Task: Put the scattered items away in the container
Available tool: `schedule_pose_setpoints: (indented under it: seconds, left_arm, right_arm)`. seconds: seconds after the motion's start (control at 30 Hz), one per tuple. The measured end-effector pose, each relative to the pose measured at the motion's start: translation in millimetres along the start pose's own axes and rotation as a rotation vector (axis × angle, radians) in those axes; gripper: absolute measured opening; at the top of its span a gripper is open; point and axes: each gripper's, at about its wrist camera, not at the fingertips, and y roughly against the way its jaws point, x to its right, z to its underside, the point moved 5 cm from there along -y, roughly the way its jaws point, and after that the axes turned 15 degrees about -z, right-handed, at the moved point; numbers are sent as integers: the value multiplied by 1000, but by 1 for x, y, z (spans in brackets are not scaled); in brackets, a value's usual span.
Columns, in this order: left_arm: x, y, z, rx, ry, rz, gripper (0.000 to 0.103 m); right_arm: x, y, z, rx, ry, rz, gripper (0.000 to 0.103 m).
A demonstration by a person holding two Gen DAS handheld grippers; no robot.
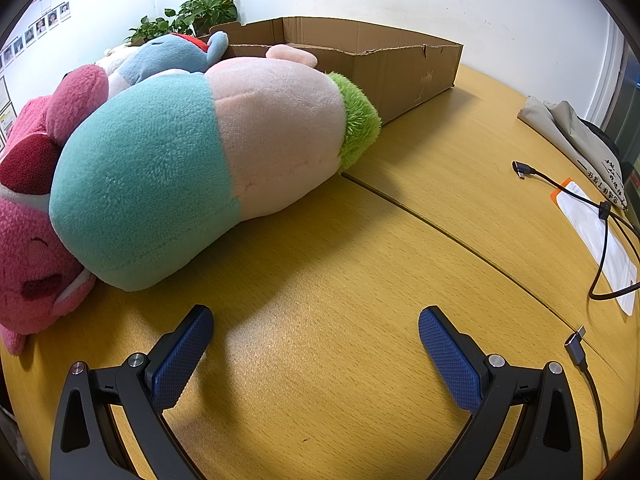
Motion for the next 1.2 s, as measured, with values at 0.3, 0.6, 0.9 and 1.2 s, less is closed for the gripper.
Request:
schedule_pose_setpoints:
  seconds: [0.3, 0.6, 0.9, 1.2]
  left_arm:
    - [-10, -5, -1, -3, 14, -10, 103]
    - [-9, 53, 16, 41, 78, -12, 102]
    - [122, 195, 11, 238, -99, 329, 102]
    - [174, 142, 23, 12, -50, 611, 103]
  right_arm:
    - [3, -2, -2, 1, -5, 3, 103]
    - [-36, 53, 14, 30, -75, 228, 103]
    - [-148, 145, 3, 397, -388, 213, 103]
    - [-183, 30, -18, 334, -537, -150, 103]
